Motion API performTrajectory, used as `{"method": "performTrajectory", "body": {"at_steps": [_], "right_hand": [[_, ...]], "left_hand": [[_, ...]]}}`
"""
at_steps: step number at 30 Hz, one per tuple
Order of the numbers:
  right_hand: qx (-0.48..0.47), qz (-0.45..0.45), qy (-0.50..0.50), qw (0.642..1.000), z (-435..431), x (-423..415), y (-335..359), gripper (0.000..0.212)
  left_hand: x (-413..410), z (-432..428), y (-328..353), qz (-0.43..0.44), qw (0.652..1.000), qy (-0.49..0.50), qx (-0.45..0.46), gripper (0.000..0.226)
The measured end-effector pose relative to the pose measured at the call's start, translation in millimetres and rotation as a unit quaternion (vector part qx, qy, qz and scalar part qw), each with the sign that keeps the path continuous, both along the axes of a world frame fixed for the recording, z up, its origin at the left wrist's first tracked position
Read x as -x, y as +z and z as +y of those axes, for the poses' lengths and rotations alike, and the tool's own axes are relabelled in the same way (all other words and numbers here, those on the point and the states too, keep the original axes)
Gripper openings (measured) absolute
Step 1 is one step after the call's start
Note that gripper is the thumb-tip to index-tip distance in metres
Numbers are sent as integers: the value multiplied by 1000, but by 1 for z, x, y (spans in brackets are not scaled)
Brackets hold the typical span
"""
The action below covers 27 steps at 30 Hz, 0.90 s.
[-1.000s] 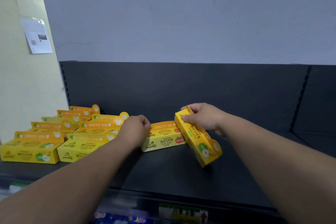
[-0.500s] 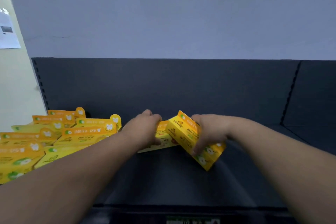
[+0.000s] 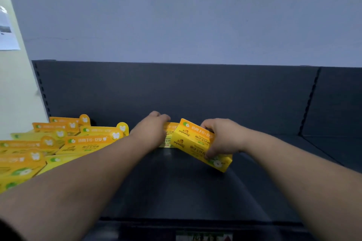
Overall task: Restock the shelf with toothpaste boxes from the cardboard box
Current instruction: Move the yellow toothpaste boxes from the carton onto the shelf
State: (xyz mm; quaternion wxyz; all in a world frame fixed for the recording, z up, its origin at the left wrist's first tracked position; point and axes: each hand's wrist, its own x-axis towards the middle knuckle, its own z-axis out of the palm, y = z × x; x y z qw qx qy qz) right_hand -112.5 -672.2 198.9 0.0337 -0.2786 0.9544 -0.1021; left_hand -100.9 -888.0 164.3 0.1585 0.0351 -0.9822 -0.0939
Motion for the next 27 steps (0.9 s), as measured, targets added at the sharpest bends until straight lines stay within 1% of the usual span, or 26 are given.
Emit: {"method": "performTrajectory", "body": {"at_steps": [2,3,4,5,7,9,11,14,17,19,22,25,27], "right_hand": [[-6,3,21,1000,-7,-2,0,61],[-6,3,33,999,-11,-4,1,61],[-4,4,49,999,-16,-6,2,60],[-1,6,66,998,-22,-9,3,61],[12,8,103,995,-36,-16,6,63],[30,9,139,990,-52,-26,8,63],[49,6,169,984,-66,-35,9,61],[75,-11,205,976,-85,-50,9,61],[92,-27,233,968,-101,-61,5,59],[101,-35,241,965,-111,-65,-2,52],[139,-43,239,960,-124,-67,-16,40],[148,-64,243,957,-132,-70,-23,42],[150,-83,237,956,-134,-74,-24,50]], "left_hand": [[-18,2,7,58,996,-39,-60,39],[-30,3,12,67,991,-69,-91,39],[-43,2,17,55,987,-102,-109,42],[-57,1,21,29,986,-129,-104,49],[-79,-6,26,-12,988,-143,-61,67],[-96,-18,27,-14,993,-111,-44,74],[-114,-31,31,-9,996,-75,-57,71],[-143,-52,35,-26,994,-42,-96,63],[-171,-74,35,-35,994,1,-106,59],[-188,-88,31,-43,992,35,-113,57],[-208,-107,17,-57,986,72,-139,55],[-219,-120,6,-56,980,104,-158,56],[-223,-124,3,-62,982,119,-132,61]]}}
